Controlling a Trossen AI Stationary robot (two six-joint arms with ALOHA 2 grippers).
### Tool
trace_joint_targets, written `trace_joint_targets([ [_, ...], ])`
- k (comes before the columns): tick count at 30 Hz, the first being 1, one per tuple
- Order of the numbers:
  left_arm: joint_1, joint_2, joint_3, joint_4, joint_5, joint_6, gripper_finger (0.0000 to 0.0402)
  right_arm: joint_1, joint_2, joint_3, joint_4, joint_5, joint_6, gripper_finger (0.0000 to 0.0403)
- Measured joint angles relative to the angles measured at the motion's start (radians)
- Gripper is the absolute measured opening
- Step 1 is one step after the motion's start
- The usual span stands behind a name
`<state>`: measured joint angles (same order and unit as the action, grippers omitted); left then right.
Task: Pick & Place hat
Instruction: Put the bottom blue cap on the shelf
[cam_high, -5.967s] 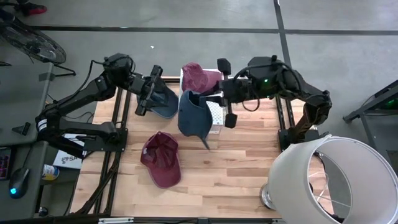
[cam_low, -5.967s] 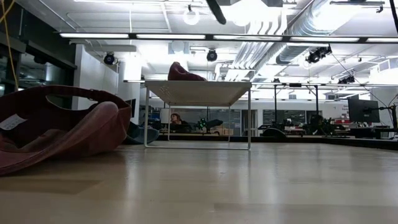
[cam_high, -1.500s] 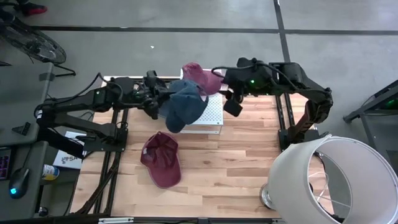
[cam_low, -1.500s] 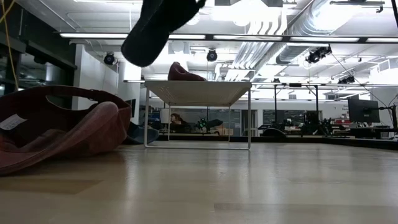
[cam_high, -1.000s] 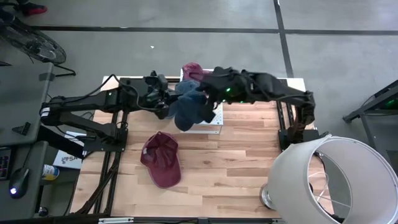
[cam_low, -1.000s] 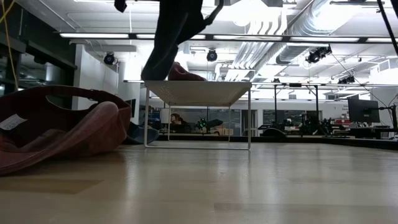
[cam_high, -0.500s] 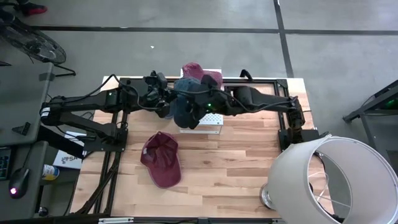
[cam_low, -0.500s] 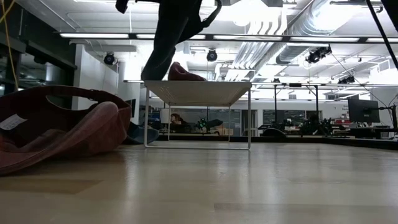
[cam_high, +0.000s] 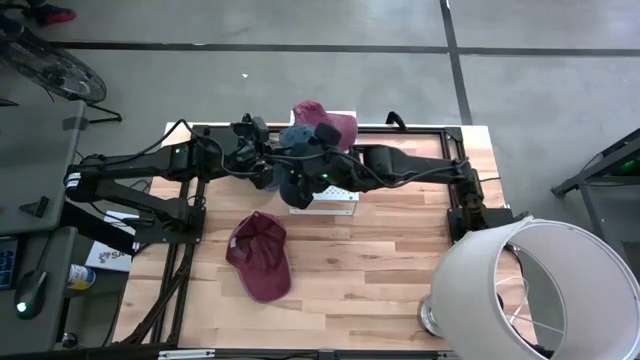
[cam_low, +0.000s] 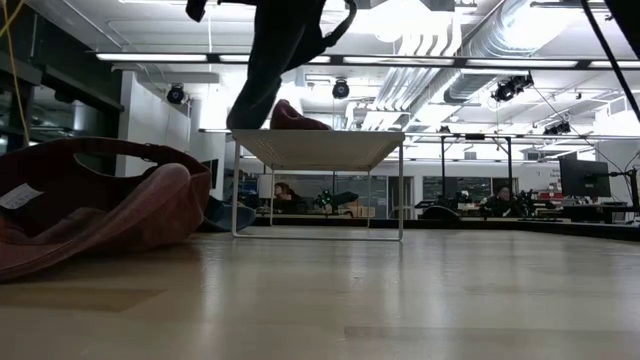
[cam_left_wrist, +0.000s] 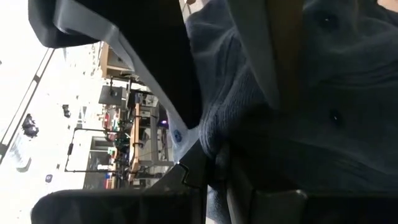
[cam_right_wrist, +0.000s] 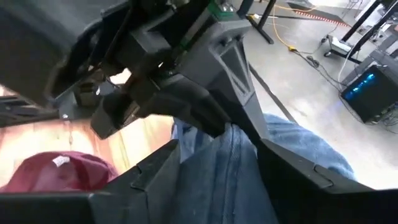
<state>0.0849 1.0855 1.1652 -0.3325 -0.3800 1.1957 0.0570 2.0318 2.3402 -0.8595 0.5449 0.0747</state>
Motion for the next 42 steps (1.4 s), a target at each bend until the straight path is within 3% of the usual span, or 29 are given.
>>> trace_joint_targets([
  [11,0.001,0.0,0.0,-0.006,-0.006,-0.006,0.0026,-0.045,0.018,0.0,0.004,-0.003,-0.004,0.0213],
  [22,0.0,-0.002,0.002,0.016,0.023,-0.031,0.0026,-0.085,0.024,0.0,-0.006,-0.064,-0.001,0.0179],
  [35,0.0,-0.001,0.002,0.037,0.031,-0.041,0.0026,-0.103,0.023,0.0,-0.033,-0.09,-0.005,0.0097],
  [42,0.0,-0.001,0.002,0.036,0.029,-0.049,0.0025,-0.103,0.023,0.0,-0.04,-0.084,-0.03,0.0022],
])
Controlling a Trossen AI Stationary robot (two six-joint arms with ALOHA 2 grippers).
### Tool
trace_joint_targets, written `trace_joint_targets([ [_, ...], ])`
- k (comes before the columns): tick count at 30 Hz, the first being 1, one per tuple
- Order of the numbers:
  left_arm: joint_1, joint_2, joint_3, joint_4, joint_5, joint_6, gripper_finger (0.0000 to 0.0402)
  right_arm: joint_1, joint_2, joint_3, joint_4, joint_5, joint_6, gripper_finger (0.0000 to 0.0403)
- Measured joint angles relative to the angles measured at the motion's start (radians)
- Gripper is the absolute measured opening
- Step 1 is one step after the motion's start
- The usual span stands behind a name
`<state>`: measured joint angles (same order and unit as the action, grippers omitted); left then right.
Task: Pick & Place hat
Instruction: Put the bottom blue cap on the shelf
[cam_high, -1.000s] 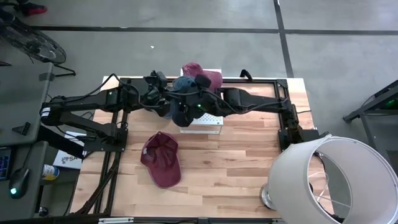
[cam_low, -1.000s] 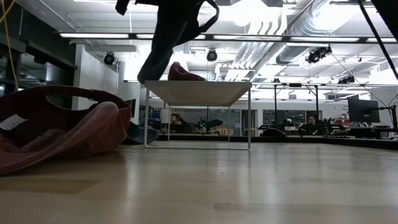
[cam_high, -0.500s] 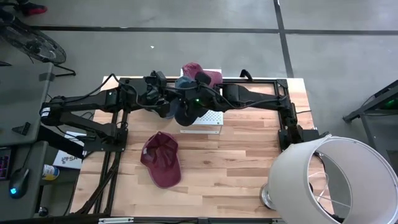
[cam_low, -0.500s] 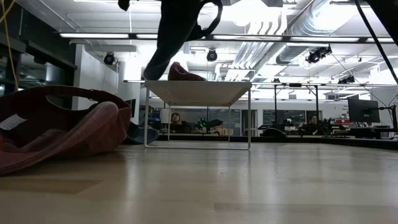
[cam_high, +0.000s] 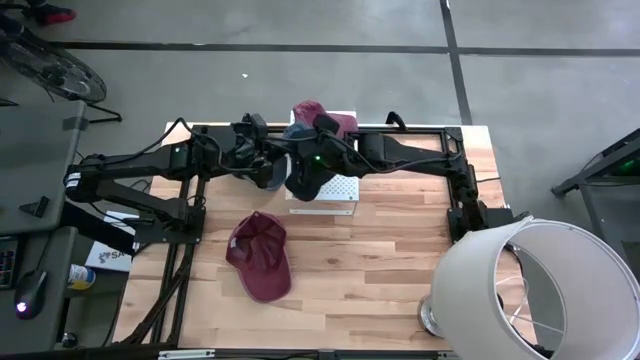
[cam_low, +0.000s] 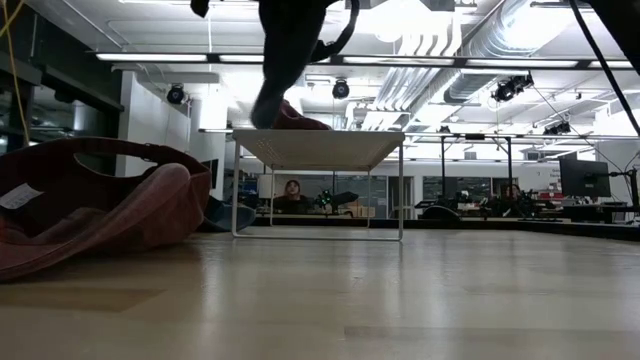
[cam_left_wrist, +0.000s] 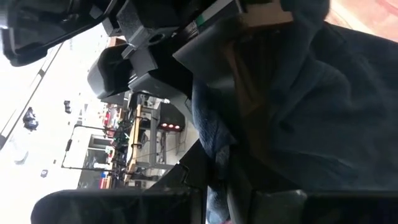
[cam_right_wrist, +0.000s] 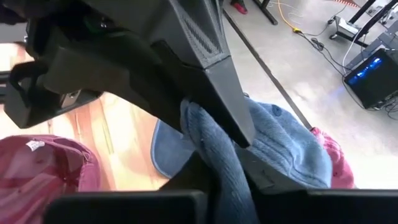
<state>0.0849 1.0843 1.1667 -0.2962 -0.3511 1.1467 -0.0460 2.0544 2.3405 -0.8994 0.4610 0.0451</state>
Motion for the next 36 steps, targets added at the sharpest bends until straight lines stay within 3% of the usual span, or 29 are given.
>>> trace_joint_targets([
  [9,0.0,0.0,0.0,0.01,-0.005,-0.006,0.0027,0.0,-0.001,0.0,0.004,0.019,0.03,0.0007],
  [15,0.0,0.0,0.0,0.017,-0.023,-0.003,0.0059,0.0,-0.001,0.0,0.007,0.034,0.061,0.0005],
  [21,-0.001,-0.01,0.0,0.014,-0.046,0.001,0.0066,0.0,-0.001,0.0,-0.002,0.062,0.079,0.0003],
  [36,-0.001,-0.144,0.0,0.008,-0.086,-0.041,0.0069,0.009,-0.015,0.0,-0.001,0.138,0.115,0.0003],
])
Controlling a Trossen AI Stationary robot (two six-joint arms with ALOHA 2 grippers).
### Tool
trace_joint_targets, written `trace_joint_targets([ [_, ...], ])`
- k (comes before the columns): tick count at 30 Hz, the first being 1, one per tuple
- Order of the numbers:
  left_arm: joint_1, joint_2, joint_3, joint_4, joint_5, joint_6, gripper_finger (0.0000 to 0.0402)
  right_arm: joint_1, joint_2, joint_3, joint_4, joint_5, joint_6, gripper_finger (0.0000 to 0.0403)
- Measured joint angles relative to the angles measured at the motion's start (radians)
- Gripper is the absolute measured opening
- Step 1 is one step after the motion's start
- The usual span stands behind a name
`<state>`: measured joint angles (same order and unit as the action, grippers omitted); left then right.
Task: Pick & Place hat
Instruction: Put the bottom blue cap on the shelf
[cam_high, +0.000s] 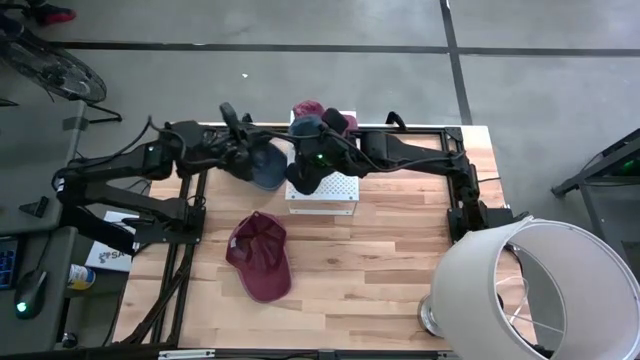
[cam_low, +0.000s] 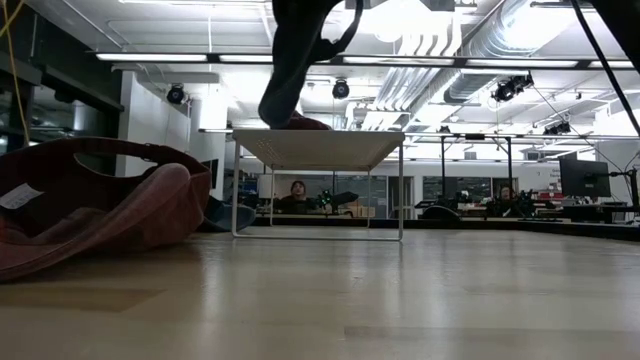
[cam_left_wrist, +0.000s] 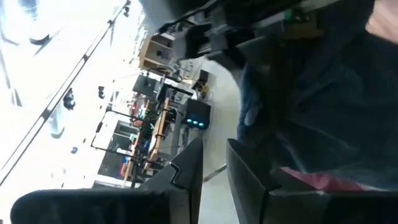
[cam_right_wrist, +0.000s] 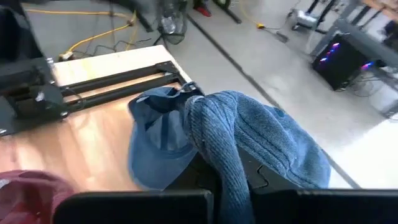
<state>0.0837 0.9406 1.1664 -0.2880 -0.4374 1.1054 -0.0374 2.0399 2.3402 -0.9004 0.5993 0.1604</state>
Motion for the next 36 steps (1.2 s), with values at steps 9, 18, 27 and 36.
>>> trace_joint_targets([
  [9,0.0,-0.075,0.0,-0.04,-0.003,-0.223,0.0069,0.076,-0.009,0.0,0.02,0.212,0.022,0.0003],
  [18,0.001,-0.08,-0.001,-0.19,-0.003,-0.361,0.0069,0.112,-0.009,0.0,-0.023,0.301,0.101,0.0003],
  [27,0.001,-0.08,-0.001,-0.25,-0.001,-0.445,0.0069,0.117,-0.009,0.0,0.016,0.264,0.158,0.0003],
  [36,0.001,-0.084,-0.001,-0.269,0.0,-0.483,0.0069,0.11,-0.009,-0.06,0.111,0.208,0.188,0.0003],
])
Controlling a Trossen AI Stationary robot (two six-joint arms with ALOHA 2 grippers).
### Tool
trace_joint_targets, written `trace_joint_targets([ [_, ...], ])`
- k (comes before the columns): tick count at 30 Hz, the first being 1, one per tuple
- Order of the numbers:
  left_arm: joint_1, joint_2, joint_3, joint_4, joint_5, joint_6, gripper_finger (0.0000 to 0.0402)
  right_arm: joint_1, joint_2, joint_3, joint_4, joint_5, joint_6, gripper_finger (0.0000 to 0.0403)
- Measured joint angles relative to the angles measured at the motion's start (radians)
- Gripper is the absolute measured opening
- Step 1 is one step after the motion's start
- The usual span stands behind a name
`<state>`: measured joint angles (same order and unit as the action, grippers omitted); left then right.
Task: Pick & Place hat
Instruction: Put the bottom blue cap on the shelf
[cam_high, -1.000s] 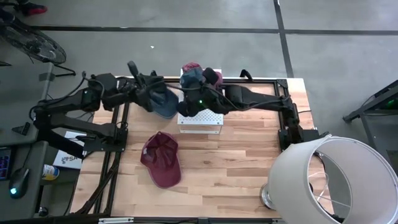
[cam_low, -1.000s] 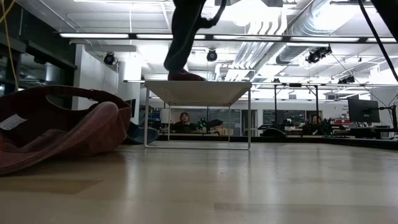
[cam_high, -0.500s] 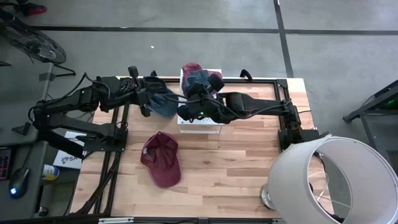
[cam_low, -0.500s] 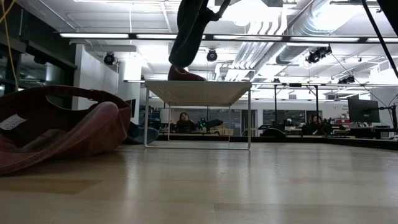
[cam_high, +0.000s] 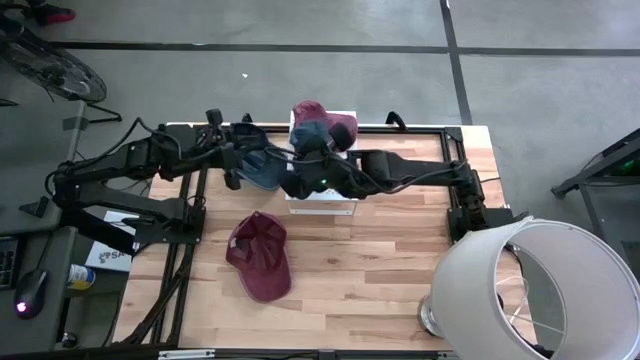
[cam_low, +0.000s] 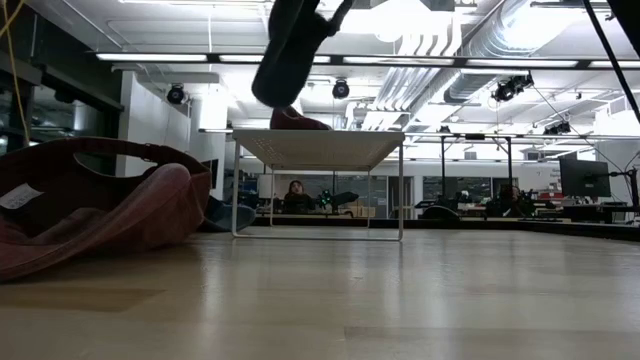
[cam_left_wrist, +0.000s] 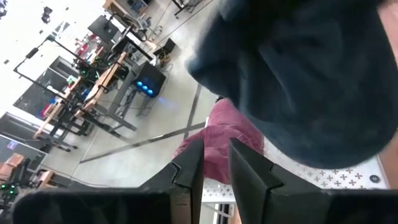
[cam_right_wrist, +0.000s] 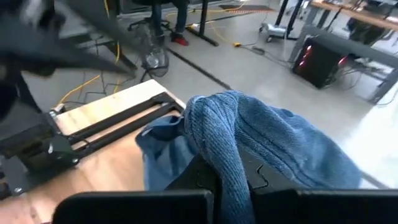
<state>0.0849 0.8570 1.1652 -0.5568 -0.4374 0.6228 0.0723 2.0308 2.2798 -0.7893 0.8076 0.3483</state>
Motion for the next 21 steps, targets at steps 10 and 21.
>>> trace_joint_targets([
  [10,0.0,-0.014,0.0,-0.001,0.01,-0.007,0.0069,0.003,-0.03,-0.256,0.378,0.054,-0.042,0.0003],
  [21,0.0,-0.018,0.0,-0.023,0.042,-0.04,0.0069,-0.001,-0.199,-0.715,1.004,0.139,-0.105,0.0003],
])
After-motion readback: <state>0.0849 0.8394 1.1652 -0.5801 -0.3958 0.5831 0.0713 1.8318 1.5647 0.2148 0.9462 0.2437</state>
